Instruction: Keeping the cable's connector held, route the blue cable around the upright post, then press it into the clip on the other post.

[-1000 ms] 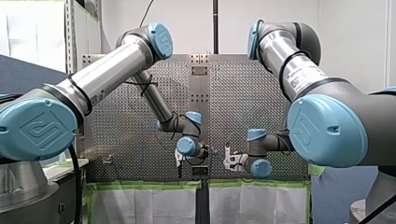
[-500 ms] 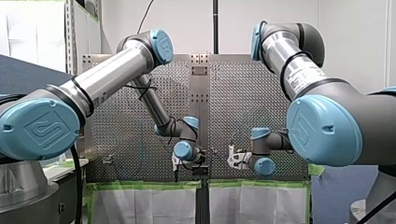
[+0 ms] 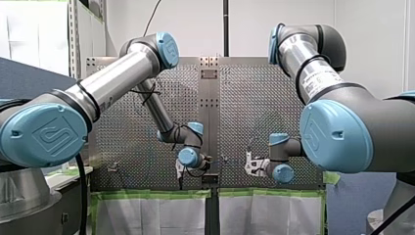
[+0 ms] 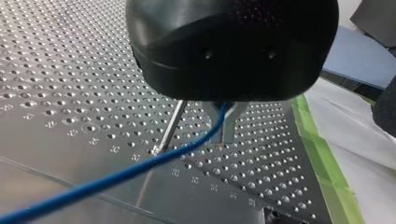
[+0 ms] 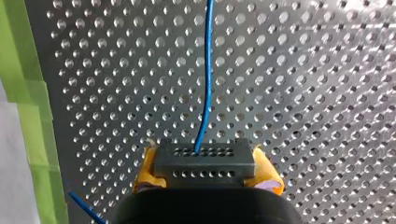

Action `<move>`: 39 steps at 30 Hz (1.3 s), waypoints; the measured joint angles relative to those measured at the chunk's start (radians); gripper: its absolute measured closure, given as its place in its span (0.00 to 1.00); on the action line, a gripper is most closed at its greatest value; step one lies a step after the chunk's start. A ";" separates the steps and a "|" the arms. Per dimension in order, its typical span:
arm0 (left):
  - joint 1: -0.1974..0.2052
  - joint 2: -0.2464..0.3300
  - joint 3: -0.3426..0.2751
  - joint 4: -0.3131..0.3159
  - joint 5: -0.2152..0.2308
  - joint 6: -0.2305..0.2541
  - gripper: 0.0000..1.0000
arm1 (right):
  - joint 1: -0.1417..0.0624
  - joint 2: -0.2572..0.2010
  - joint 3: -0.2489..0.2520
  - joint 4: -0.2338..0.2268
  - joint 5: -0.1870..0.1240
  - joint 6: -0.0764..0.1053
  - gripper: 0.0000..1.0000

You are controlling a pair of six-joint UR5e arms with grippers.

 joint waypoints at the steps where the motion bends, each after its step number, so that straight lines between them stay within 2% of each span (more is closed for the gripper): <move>1: 0.002 0.000 0.000 0.001 0.006 -0.003 1.00 | -0.003 0.000 -0.001 0.006 0.000 -0.001 1.00; 8: -0.006 0.000 0.000 0.002 0.062 -0.009 1.00 | -0.012 0.000 -0.003 0.051 0.000 -0.027 1.00; 14: -0.015 -0.008 0.003 0.007 0.074 -0.008 1.00 | -0.013 0.000 -0.003 0.067 0.001 -0.038 1.00; 20: -0.015 -0.036 0.024 0.011 0.078 -0.008 1.00 | -0.017 0.000 -0.006 0.065 0.002 -0.040 1.00; 30: -0.011 -0.040 0.076 -0.003 0.087 -0.010 1.00 | -0.019 0.000 -0.021 0.068 0.001 -0.041 1.00; 35: -0.005 -0.040 0.094 -0.010 0.120 -0.041 1.00 | -0.023 0.000 -0.028 0.068 0.000 -0.040 1.00; 39: 0.000 -0.040 0.107 -0.020 0.114 -0.065 1.00 | -0.028 0.000 -0.033 0.068 0.000 -0.041 1.00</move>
